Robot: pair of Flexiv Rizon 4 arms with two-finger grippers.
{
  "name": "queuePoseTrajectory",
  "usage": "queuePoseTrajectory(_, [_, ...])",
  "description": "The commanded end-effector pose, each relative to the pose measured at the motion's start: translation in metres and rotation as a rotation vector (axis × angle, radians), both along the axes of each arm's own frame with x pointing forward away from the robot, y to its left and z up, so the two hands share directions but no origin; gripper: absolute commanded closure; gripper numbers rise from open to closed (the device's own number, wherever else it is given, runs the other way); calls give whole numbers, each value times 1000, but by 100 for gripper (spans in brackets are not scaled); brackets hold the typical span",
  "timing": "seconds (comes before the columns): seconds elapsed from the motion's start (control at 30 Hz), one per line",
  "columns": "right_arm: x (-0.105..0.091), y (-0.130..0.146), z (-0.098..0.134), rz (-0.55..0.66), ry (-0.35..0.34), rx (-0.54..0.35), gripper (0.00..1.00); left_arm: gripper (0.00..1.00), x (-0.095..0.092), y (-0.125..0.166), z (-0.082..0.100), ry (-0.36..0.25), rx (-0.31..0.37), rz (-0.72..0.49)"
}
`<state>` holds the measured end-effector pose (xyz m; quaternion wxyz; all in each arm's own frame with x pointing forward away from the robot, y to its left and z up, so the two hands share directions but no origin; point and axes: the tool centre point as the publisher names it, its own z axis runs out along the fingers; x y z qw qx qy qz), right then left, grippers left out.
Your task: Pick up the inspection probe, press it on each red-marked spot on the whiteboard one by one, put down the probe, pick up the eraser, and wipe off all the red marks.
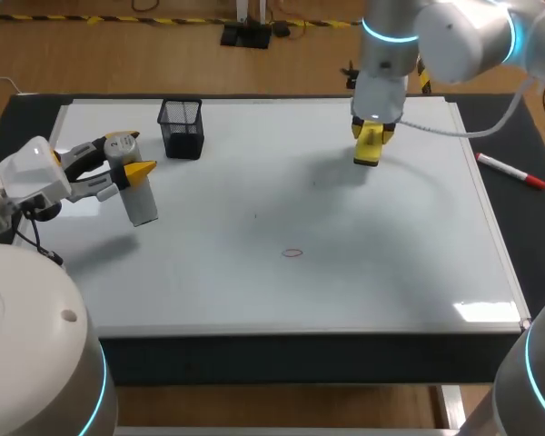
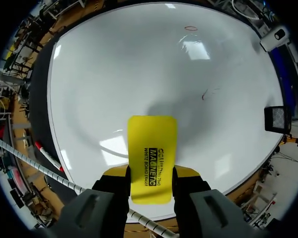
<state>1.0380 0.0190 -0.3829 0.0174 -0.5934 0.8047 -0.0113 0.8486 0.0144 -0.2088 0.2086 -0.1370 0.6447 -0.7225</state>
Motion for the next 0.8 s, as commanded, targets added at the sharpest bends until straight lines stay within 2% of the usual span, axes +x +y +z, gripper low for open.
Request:
queuePoseTrajectory(0.03, [4,-10,1,-12,6,5,100,100,0,0,1,-1,0,1])
queuePoseTrajectory(0.3, [12,-22,-2,-45,17,6,100,100,0,0,1,-1,0,1])
queuePoseTrajectory(0.8, [12,-22,-2,-45,17,6,100,100,0,0,1,-1,0,1])
